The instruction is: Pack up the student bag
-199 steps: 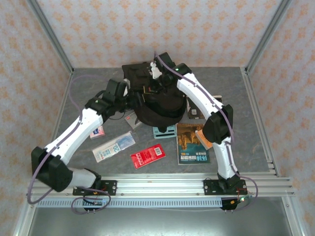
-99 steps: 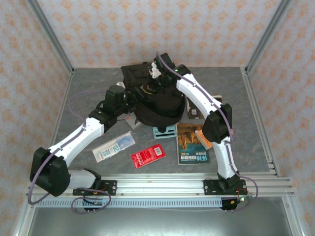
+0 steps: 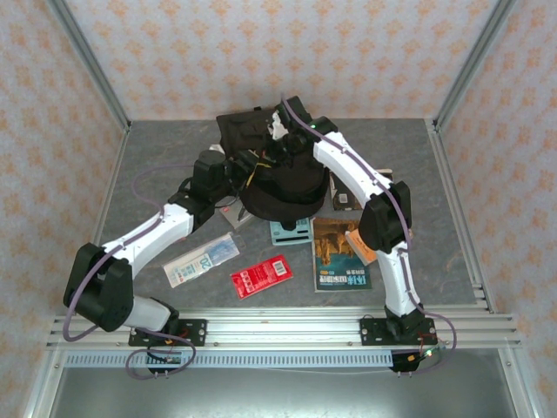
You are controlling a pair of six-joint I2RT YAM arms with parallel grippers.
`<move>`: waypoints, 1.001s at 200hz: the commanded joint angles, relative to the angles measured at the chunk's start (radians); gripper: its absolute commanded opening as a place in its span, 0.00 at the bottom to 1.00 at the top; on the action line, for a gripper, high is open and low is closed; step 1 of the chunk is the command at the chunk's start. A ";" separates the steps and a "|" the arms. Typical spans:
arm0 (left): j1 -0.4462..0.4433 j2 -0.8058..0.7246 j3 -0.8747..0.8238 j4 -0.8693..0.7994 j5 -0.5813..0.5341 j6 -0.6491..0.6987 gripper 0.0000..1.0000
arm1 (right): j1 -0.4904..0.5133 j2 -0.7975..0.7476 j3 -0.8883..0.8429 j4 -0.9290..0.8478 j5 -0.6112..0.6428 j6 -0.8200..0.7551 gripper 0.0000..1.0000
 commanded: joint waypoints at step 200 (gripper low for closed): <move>-0.053 0.056 0.073 0.015 -0.117 -0.026 0.00 | -0.004 -0.137 -0.115 0.179 -0.066 0.110 0.08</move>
